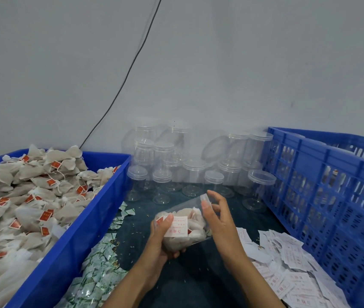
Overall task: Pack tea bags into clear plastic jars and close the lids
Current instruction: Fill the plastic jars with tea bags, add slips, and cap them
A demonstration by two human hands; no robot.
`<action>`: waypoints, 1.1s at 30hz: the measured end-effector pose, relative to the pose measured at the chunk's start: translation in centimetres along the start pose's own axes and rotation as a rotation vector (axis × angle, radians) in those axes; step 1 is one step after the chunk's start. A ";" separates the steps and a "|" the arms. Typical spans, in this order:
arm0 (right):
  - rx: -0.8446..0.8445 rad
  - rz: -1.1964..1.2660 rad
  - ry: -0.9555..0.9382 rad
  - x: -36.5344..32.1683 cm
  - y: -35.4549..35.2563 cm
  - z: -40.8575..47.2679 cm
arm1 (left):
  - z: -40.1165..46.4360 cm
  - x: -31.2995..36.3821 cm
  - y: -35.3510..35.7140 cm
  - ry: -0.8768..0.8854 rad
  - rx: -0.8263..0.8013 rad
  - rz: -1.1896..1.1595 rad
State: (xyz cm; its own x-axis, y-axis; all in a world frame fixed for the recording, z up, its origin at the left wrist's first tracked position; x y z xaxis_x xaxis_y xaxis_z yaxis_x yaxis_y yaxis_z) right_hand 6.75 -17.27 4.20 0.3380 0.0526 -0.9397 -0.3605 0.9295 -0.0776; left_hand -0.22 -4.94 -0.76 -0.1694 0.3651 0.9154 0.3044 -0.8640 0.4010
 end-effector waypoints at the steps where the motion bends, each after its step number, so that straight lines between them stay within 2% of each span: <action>1: 0.016 0.093 0.036 0.0 -0.1 0.1 | 0.1 0.0 0.2 -0.014 -0.014 -0.055; 4: -0.035 0.366 0.118 0.0 0.1 0.1 | 0.2 0.2 0.5 -0.081 -0.058 -0.288; 7: -0.146 0.362 0.171 -0.3 1.1 -0.2 | 0.7 0.4 1.0 -0.138 -0.111 -0.447; 10: -0.181 0.284 0.145 -1.3 1.0 -0.2 | 1.1 0.2 2.3 -0.203 -0.167 -0.427; 14: -0.070 0.257 0.137 -2.8 -1.5 0.6 | 1.5 0.2 4.5 -0.238 -0.173 -0.210; 16: -0.038 0.256 0.138 -3.7 -3.1 1.1 | 1.8 1.4 5.3 -0.149 -0.107 -0.016; 18: -0.014 0.233 0.118 -5.0 -4.9 1.5 | 2.3 3.6 6.2 0.032 0.027 0.136; 20: 0.008 0.186 0.064 -6.7 -6.7 1.9 | 2.5 6.1 7.8 0.227 0.073 0.221; 22: 0.032 0.139 0.013 -8.7 -8.4 2.3 | 2.5 8.4 10.4 0.366 0.004 0.260; 25: 0.071 0.097 -0.075 -12.2 -11.0 2.9 | 2.4 10.8 15.2 0.470 -0.154 0.285; 28: 0.129 0.092 -0.147 -15.9 -14.1 3.6 | 2.9 12.6 19.7 0.517 -0.281 0.325; 33: 0.269 0.052 -0.120 -20.0 -20.2 5.7 | 4.0 14.5 26.4 0.529 -0.390 0.405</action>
State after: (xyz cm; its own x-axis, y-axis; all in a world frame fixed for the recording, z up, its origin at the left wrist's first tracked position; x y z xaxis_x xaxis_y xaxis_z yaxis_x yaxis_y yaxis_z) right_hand 12.27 -34.99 26.44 0.4316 0.1304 -0.8926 -0.1419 0.9870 0.0756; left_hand 9.07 -21.04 23.24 -0.5705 -0.1345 0.8102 0.1018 -0.9905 -0.0927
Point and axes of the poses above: each hand's wrist, its own z-axis towards the middle knuckle, its own y-axis out of the palm, x = y × z, the point moved 6 cm from there along z, towards the middle knuckle
